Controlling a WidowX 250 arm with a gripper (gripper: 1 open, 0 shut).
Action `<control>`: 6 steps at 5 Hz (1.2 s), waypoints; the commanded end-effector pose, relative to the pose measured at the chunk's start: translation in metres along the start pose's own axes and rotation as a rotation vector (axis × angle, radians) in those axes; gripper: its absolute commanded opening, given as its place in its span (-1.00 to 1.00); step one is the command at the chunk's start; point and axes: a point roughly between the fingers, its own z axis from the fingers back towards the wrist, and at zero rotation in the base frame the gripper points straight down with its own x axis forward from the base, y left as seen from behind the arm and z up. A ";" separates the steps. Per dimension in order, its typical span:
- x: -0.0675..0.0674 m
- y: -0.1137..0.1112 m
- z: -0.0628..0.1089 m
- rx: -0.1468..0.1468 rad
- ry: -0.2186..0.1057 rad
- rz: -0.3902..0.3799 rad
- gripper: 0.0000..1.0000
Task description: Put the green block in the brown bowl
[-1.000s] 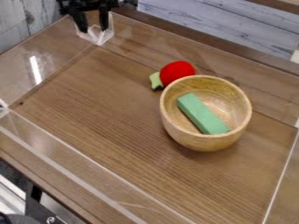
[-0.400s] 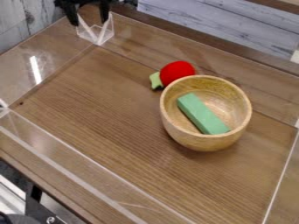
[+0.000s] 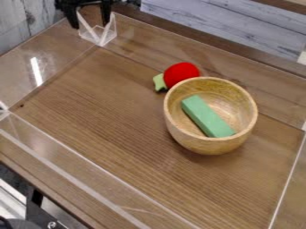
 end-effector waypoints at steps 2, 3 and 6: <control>0.006 -0.003 0.009 0.009 -0.083 0.075 1.00; 0.004 -0.004 0.001 0.016 -0.083 0.129 1.00; -0.001 -0.008 -0.001 -0.004 -0.076 0.154 1.00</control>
